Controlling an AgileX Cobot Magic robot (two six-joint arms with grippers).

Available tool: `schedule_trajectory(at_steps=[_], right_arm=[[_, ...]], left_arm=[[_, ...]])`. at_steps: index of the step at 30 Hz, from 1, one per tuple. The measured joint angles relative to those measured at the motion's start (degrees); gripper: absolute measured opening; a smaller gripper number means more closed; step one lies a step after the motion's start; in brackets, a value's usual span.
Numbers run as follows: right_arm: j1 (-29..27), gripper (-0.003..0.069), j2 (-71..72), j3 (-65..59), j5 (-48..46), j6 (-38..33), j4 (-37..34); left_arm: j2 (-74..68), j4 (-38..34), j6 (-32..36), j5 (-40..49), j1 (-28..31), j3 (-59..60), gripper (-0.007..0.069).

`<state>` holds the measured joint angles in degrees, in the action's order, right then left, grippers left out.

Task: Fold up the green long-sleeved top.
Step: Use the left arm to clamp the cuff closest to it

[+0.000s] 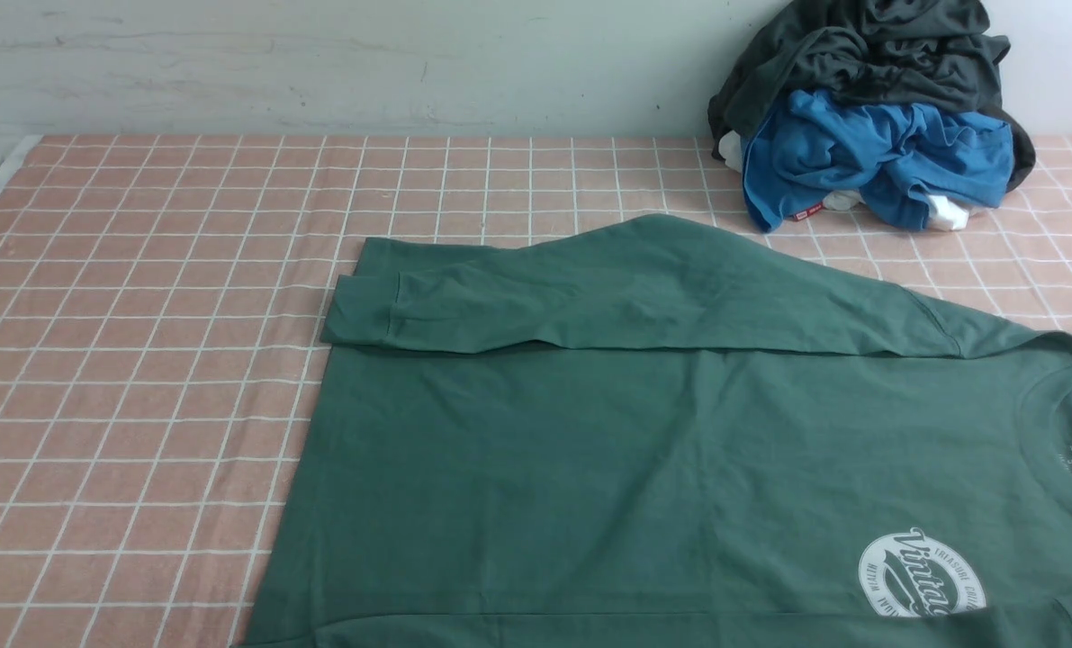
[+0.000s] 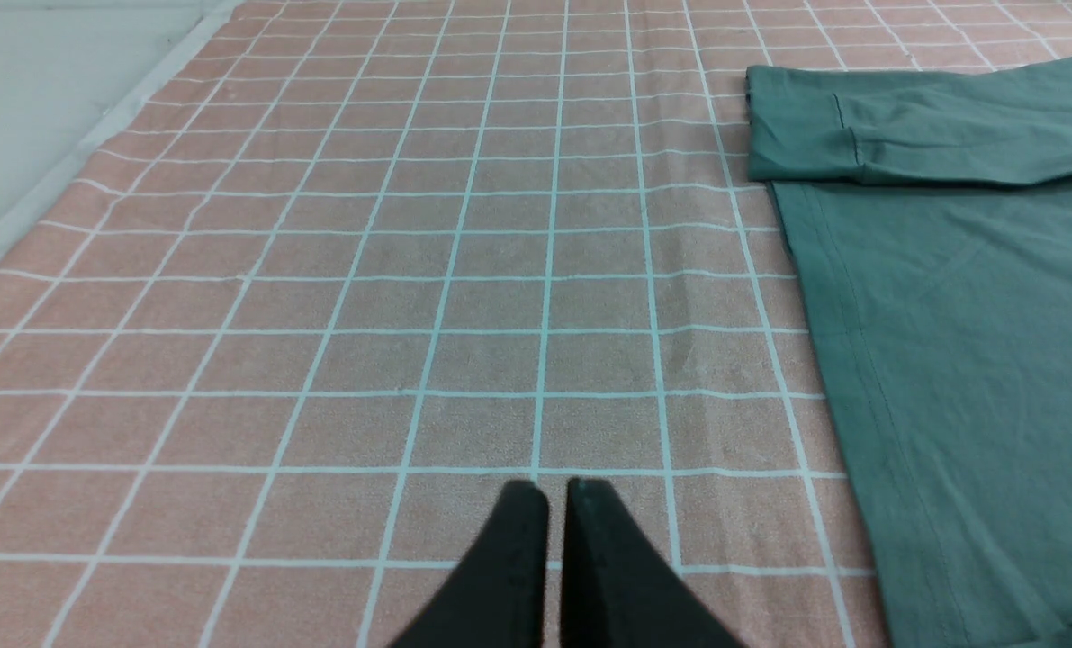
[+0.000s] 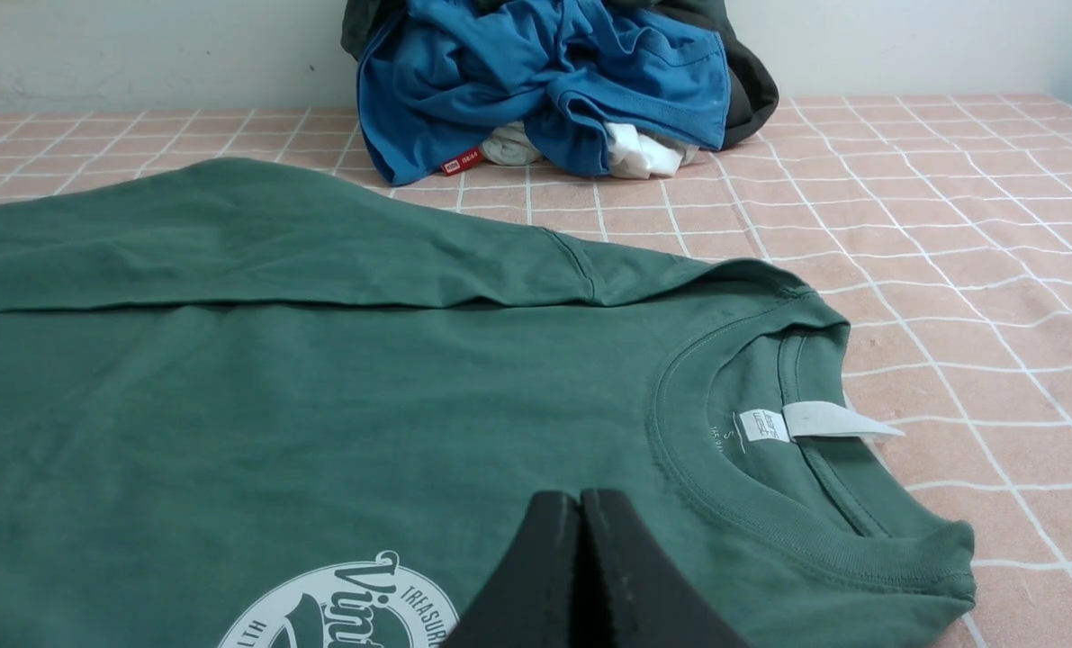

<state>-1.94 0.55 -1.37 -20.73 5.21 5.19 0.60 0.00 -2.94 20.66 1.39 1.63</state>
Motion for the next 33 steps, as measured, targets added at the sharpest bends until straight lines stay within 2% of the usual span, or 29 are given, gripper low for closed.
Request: schedule_trajectory(at_steps=[28,30,33], right_arm=[[0.0,-0.0014,0.0,0.0,0.0,0.4,-0.1],[0.0,-0.0014,0.0,0.0,0.0,0.4,-0.1],[0.0,-0.0014,0.0,0.0,0.0,0.4,-1.1]], left_arm=[[0.0,1.6,0.1,-0.8,0.0,0.0,0.0013],[0.0,0.4,-1.5,-2.6,0.0,0.0,0.0013],[0.0,-6.1,-7.3,-5.6,0.0,0.0,0.0013]])
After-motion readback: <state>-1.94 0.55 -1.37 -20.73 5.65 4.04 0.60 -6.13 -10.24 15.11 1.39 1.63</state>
